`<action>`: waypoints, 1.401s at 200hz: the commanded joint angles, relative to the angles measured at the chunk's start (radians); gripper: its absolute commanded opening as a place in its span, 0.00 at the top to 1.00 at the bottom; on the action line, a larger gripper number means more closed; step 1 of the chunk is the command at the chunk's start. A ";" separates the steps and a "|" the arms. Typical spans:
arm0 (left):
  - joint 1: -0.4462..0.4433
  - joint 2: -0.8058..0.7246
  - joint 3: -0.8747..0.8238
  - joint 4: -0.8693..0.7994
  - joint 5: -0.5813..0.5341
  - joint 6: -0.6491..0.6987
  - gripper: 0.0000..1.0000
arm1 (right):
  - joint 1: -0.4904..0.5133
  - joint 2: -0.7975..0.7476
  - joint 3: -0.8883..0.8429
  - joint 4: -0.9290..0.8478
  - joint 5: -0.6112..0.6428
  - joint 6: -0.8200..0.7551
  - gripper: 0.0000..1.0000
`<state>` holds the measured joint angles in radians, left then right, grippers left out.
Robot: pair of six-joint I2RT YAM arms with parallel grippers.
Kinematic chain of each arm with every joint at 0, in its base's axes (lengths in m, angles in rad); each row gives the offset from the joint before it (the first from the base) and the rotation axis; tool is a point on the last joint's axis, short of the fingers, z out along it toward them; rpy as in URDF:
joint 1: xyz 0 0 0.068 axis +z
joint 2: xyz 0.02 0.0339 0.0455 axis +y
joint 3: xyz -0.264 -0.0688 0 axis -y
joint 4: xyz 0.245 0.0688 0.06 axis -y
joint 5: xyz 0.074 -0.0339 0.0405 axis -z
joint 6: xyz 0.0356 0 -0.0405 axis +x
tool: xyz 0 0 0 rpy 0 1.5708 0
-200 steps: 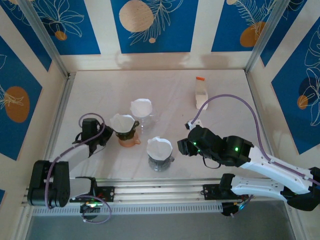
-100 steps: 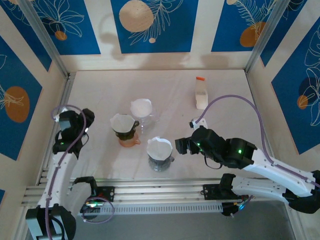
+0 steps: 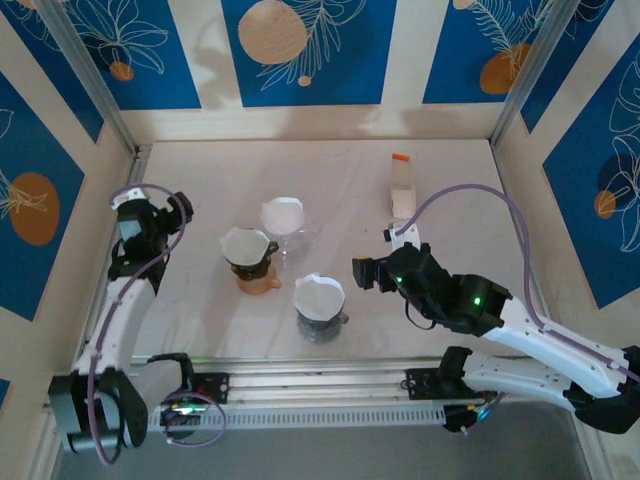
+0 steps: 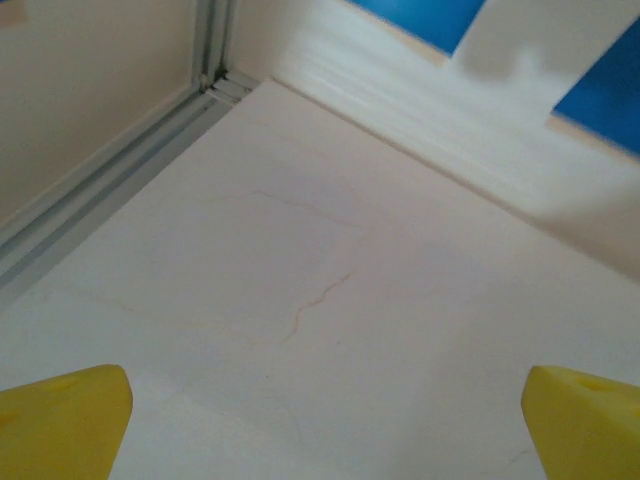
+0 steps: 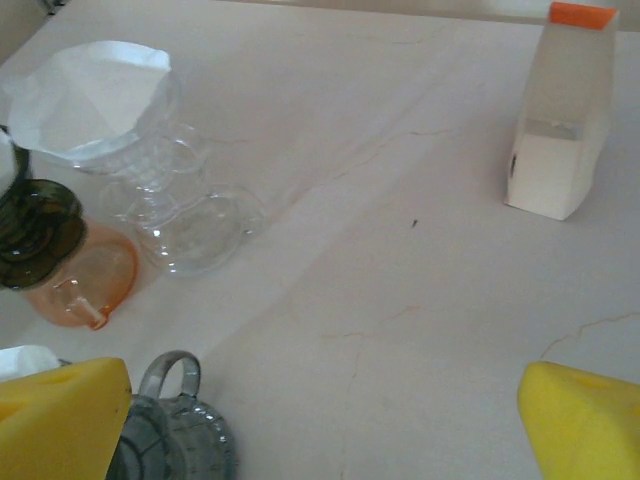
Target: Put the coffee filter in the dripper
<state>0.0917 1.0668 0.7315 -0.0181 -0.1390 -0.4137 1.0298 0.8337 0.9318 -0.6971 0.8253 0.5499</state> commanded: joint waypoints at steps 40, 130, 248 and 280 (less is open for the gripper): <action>-0.039 0.262 -0.082 0.258 -0.019 0.297 0.00 | -0.054 -0.057 -0.047 0.016 0.050 0.015 0.01; -0.127 0.344 -0.273 0.624 -0.085 0.366 0.00 | -0.126 -0.065 -0.068 0.008 0.009 0.023 0.01; -0.156 0.490 -0.389 1.008 -0.051 0.410 0.00 | -0.196 -0.057 -0.099 0.021 0.068 0.052 0.01; -0.171 0.494 -0.383 0.995 -0.080 0.414 0.00 | -0.314 -0.038 -0.118 0.008 0.120 0.142 0.01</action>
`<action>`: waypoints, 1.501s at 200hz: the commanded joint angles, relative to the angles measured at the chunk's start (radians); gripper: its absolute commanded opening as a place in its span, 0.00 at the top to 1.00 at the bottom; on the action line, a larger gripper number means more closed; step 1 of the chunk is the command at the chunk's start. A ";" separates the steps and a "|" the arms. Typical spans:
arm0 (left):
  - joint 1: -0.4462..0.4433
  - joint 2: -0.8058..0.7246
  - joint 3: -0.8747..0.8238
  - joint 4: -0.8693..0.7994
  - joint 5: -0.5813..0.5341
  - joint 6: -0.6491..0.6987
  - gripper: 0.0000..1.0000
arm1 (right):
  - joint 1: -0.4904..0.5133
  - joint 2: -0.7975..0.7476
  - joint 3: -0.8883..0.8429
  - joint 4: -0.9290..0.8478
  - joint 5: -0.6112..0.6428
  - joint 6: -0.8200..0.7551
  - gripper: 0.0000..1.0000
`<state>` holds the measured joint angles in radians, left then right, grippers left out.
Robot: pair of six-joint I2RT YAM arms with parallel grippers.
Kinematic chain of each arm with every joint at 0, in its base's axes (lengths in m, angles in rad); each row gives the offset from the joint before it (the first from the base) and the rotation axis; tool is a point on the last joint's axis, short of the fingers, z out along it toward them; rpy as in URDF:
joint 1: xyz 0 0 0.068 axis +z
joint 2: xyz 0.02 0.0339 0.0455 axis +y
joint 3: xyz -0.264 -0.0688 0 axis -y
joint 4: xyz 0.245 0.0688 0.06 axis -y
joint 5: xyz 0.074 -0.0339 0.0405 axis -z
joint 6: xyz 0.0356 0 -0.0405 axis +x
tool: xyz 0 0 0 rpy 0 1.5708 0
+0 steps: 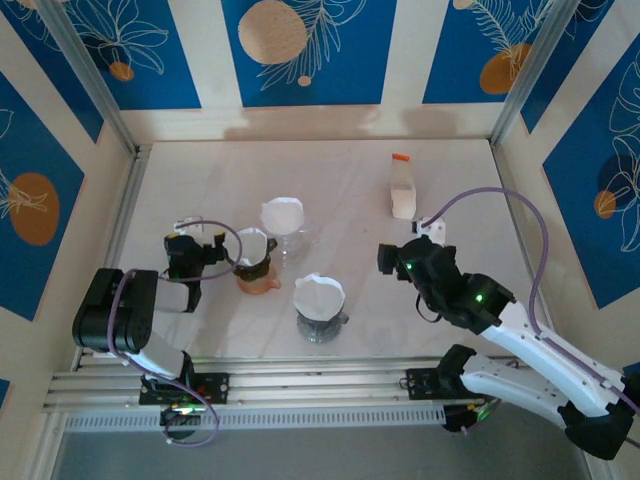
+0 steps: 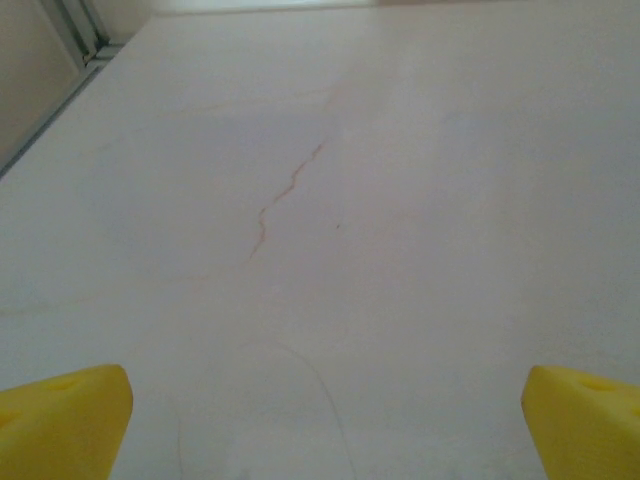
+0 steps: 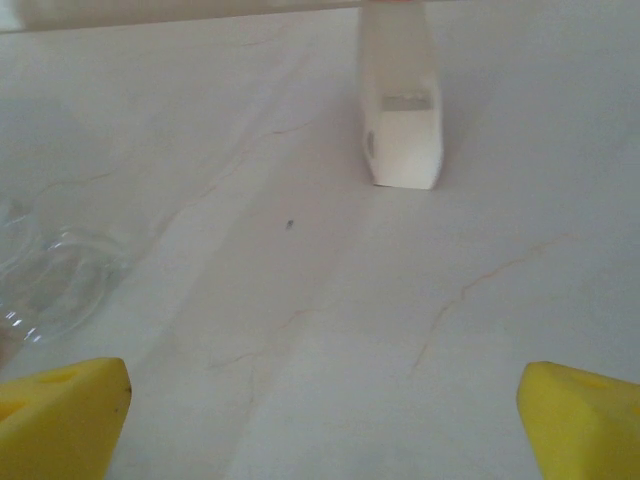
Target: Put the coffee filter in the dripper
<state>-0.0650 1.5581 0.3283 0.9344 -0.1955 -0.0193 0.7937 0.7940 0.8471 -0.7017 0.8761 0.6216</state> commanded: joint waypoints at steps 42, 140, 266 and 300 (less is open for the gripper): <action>-0.014 0.004 0.018 0.055 -0.025 0.022 0.00 | -0.280 -0.007 -0.163 0.329 -0.056 -0.188 0.01; -0.013 0.004 0.015 0.060 -0.022 0.023 0.00 | -0.503 0.099 -0.185 0.514 -0.267 -0.260 0.01; -0.016 0.005 0.018 0.054 -0.023 0.026 0.00 | -0.664 0.234 -0.372 0.954 -0.389 -0.512 0.01; -0.017 0.006 0.018 0.055 -0.024 0.026 0.00 | -0.690 0.428 -0.393 1.154 -0.404 -0.562 0.01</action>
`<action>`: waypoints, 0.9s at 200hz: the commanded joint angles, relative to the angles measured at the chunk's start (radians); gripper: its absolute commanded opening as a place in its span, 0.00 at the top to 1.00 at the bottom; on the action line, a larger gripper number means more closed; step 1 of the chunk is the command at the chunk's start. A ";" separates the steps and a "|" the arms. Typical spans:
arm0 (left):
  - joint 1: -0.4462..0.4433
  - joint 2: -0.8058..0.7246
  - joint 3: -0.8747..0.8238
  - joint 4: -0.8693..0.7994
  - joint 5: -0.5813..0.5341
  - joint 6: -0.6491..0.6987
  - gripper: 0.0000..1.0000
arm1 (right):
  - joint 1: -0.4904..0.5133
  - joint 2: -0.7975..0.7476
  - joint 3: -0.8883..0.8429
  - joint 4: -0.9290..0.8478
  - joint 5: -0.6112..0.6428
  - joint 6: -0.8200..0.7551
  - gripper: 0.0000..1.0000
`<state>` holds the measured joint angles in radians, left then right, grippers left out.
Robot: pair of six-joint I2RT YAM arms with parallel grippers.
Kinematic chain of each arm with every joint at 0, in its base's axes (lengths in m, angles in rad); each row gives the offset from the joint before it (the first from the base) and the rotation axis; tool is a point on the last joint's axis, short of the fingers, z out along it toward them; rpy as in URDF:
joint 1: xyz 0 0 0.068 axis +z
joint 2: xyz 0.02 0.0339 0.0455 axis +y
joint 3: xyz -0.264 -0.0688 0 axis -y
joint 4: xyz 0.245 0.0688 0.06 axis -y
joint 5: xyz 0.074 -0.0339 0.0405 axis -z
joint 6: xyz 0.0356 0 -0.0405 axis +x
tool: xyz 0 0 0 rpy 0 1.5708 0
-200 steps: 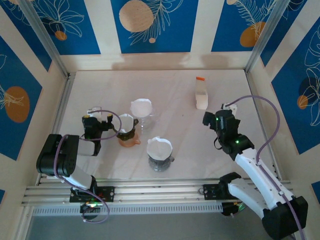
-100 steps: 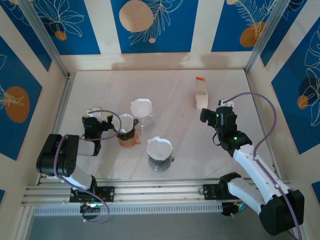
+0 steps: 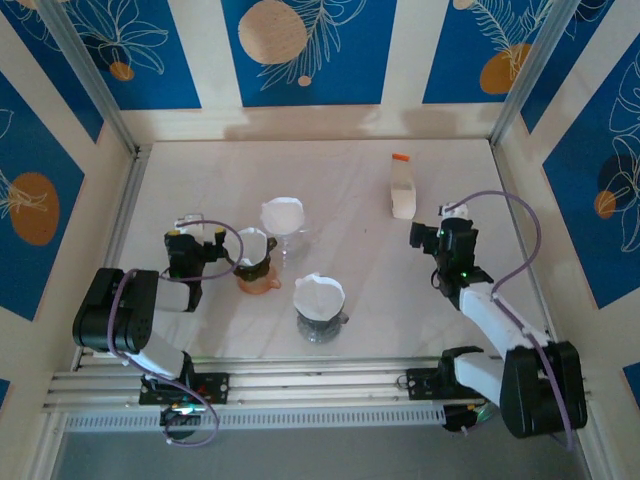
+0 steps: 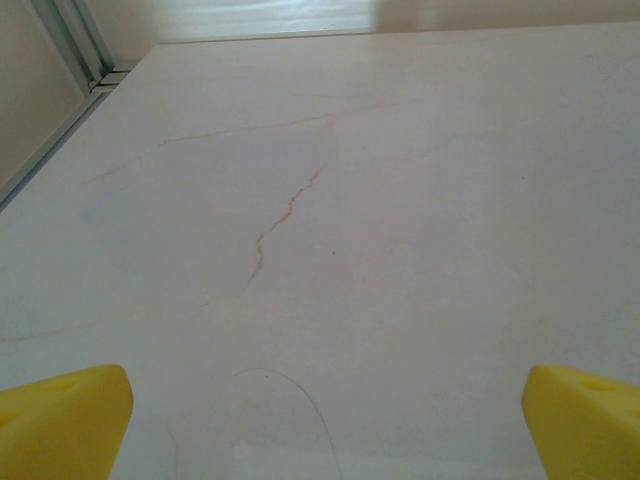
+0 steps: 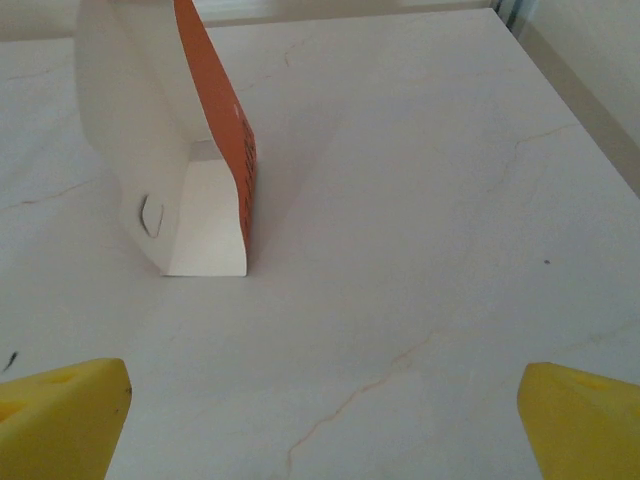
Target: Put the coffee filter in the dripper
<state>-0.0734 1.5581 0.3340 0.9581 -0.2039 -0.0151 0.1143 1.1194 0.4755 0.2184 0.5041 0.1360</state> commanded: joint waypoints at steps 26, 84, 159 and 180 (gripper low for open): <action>-0.008 0.005 0.012 0.032 -0.015 0.021 0.00 | -0.052 0.269 0.000 0.353 -0.149 -0.019 0.01; -0.009 0.005 0.013 0.031 -0.015 0.021 0.00 | -0.078 0.389 0.061 0.368 -0.263 -0.021 0.01; -0.009 0.005 0.012 0.030 -0.015 0.021 0.00 | -0.087 0.390 -0.080 0.606 -0.293 -0.020 0.01; -0.009 0.004 0.012 0.030 -0.015 0.020 0.00 | -0.102 0.402 -0.068 0.598 -0.317 -0.011 0.01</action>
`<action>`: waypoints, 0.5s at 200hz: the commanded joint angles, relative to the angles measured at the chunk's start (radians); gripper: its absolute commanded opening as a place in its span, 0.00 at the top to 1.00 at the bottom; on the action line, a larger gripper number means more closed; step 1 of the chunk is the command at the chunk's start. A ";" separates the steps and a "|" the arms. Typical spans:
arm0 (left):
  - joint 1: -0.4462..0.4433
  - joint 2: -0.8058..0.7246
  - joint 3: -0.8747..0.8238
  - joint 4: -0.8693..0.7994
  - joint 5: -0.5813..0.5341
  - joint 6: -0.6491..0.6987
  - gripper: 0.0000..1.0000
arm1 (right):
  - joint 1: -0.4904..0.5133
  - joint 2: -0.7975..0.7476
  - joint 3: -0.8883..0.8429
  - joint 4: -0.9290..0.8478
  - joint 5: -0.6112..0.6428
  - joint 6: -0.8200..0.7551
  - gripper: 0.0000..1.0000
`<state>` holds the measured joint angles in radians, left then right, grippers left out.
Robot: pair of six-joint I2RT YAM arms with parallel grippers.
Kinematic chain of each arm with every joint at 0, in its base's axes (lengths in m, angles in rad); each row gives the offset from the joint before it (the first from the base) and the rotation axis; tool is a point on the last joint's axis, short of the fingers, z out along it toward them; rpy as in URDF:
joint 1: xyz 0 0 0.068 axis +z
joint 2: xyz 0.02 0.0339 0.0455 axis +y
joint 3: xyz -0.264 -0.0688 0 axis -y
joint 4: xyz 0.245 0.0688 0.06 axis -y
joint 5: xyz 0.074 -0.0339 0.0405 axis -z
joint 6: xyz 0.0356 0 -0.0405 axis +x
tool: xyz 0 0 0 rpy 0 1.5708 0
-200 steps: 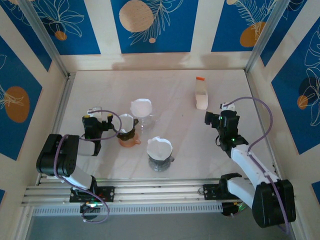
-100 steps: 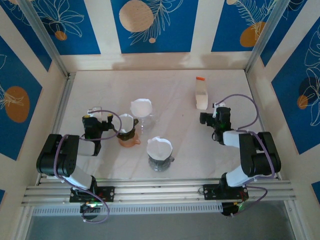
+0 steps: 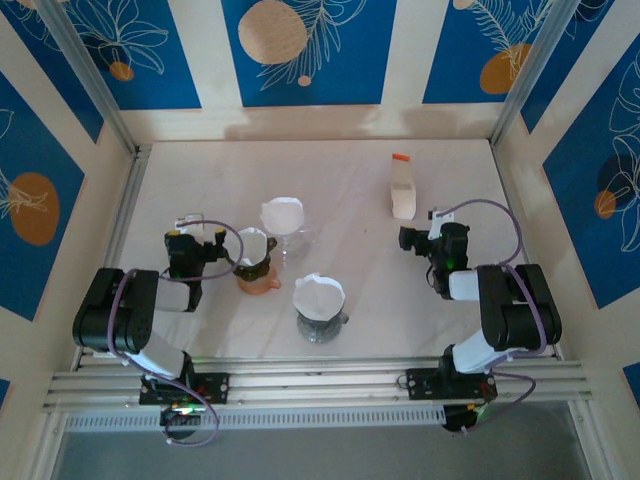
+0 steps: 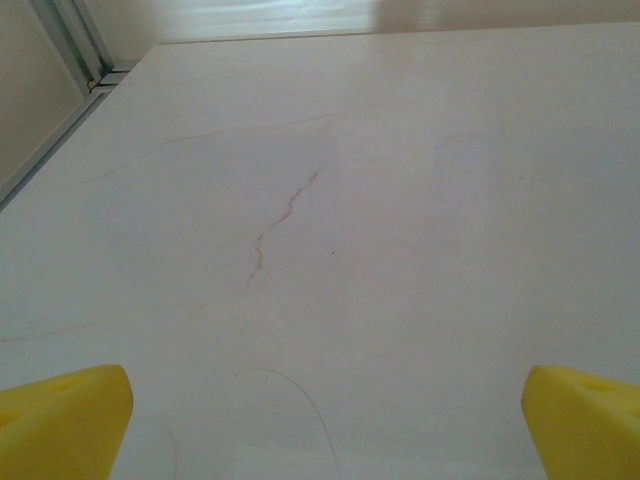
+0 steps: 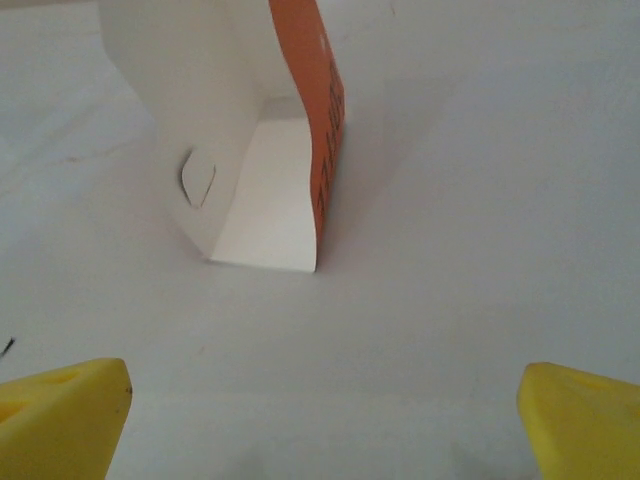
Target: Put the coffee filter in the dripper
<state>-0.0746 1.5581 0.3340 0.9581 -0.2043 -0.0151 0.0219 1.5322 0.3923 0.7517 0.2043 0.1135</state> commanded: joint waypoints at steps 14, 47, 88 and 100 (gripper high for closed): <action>-0.007 0.005 0.013 0.031 -0.015 0.021 0.00 | -0.008 -0.012 0.016 0.060 -0.015 0.011 0.01; -0.008 0.005 0.012 0.031 -0.015 0.022 0.00 | -0.004 -0.013 0.010 0.074 -0.008 0.009 0.01; -0.008 0.006 0.013 0.032 -0.015 0.021 0.00 | -0.004 -0.010 0.009 0.082 -0.008 0.008 0.01; -0.007 0.004 0.013 0.031 -0.014 0.021 0.00 | -0.004 -0.010 0.011 0.080 -0.008 0.008 0.01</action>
<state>-0.0746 1.5581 0.3340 0.9581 -0.2043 -0.0151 0.0185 1.5322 0.3927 0.7982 0.2008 0.1165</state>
